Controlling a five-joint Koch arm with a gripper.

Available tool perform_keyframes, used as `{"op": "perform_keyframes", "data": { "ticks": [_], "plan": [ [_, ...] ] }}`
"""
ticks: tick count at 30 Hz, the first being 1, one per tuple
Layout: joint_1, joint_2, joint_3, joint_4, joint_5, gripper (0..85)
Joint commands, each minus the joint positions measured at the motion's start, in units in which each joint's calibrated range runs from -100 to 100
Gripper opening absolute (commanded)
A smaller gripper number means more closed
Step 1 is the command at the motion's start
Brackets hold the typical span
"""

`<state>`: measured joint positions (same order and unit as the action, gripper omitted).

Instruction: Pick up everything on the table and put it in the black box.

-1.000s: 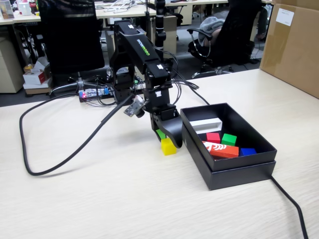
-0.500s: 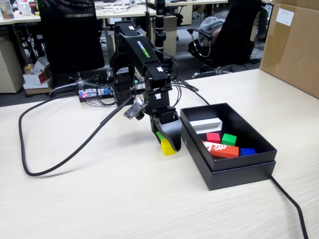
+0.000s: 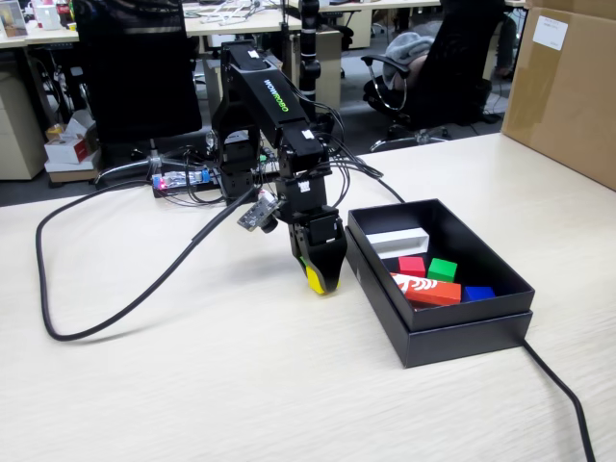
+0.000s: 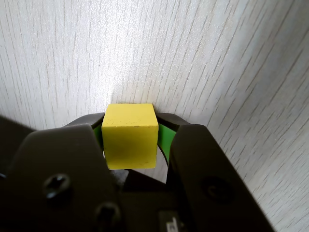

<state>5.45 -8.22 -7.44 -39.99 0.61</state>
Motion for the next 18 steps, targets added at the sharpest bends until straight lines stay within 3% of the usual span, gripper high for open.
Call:
{"op": "perform_keyframes", "data": {
  "ticks": [1, 8, 11, 15, 16, 18],
  "plan": [
    [-0.24, -1.71, 3.54, -0.74, -0.20, 16.4],
    [-0.24, -11.11, 8.89, -10.59, 0.24, 16.0],
    [-0.20, -16.16, 10.07, -11.71, 0.34, 6.9],
    [0.49, -23.28, 13.33, -15.43, 0.34, 6.9],
    [3.66, -28.67, 23.12, -21.30, 0.63, 6.9],
    [4.84, -29.01, 26.21, -22.43, 0.83, 6.9]
  ]
}}
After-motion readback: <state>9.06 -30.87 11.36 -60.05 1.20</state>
